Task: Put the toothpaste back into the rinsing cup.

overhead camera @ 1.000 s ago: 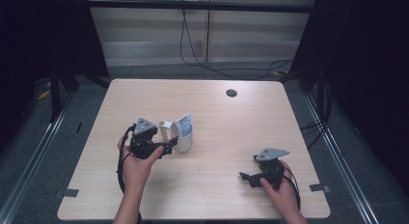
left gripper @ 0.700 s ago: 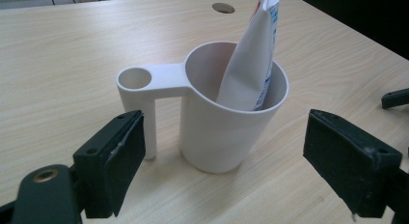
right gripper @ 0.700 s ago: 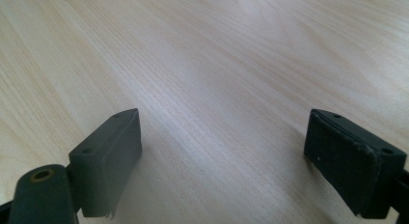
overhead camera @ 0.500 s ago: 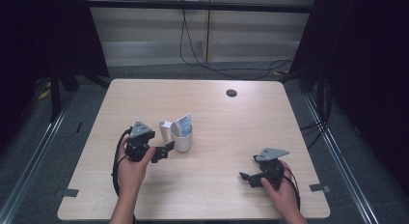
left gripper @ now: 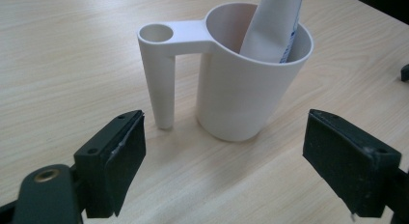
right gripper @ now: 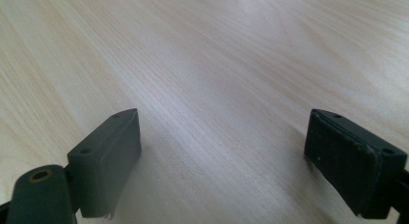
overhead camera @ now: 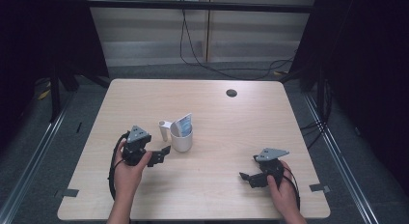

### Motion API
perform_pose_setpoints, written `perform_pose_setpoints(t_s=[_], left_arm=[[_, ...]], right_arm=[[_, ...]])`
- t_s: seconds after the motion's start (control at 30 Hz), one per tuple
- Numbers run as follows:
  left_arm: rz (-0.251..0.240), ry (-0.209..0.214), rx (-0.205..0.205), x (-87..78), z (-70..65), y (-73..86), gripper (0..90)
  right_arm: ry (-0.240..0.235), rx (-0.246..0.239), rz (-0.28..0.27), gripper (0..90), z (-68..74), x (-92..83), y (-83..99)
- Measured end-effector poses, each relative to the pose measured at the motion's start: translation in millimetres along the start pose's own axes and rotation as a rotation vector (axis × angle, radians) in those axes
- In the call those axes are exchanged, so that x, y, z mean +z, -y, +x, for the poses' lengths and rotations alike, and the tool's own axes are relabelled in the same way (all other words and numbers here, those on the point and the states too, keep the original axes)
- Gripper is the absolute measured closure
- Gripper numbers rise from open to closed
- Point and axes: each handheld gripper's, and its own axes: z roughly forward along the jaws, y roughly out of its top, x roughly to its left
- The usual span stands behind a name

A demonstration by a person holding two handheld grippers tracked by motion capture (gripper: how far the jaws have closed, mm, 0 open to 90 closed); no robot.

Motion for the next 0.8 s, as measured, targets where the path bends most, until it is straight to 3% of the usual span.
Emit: perform_pose_setpoints(t_s=[0.27, 0.8], left_arm=[[0.018, -0.004, 0.023, -1.3, 3.9, 7.0, 15.1], [0.036, -0.027, -0.008, -6.0, 18.8, 30.2, 15.3]], right_arm=[[0.000, 0.000, 0.000, 12.5, 0.0, 0.0, 0.0], [0.001, 0.000, 0.000, 12.5, 0.1, 0.0, 0.0]])
